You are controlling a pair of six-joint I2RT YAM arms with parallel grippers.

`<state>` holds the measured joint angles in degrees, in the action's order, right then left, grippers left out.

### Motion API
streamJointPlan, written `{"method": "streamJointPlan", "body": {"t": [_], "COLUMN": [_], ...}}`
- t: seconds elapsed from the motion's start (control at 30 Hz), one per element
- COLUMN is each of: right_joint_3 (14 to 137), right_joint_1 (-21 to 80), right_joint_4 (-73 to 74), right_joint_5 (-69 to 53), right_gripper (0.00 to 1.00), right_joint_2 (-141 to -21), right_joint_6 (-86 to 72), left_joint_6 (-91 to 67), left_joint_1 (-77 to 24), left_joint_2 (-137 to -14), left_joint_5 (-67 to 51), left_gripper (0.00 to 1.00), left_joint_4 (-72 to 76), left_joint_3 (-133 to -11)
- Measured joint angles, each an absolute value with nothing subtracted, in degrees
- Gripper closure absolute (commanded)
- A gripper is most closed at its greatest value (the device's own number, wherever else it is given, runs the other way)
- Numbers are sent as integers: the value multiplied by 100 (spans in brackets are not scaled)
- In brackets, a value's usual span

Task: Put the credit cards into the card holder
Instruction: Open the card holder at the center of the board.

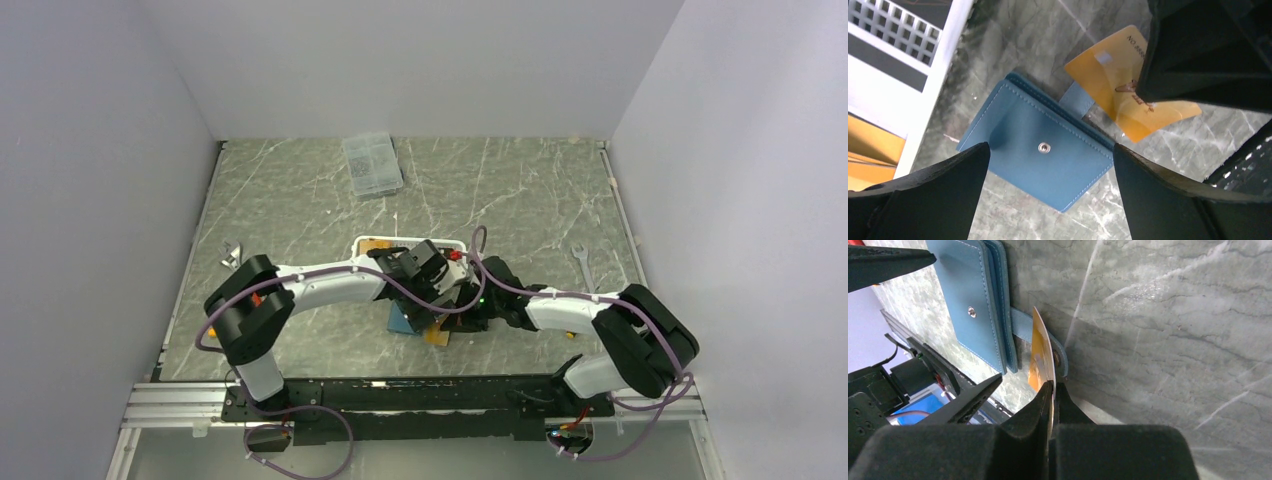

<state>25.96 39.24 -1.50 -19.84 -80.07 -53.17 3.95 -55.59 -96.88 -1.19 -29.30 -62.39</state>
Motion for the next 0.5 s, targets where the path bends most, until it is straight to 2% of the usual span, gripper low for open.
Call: {"method": "streamJointPlan", "body": {"t": [0.5], "right_joint_3": [1959], "right_joint_1": [3721], "right_joint_4": [-1389], "right_joint_5": [-2416], "right_gripper": [100], "right_joint_2": [-8114], "right_joint_6": [-5518], "left_joint_6": [368], "left_joint_1": [-5907], "left_joint_2": [-10141], "left_joint_5": [775], "left_gripper": [6], "left_joint_4": [-3030], "left_joint_3": [-6534]}}
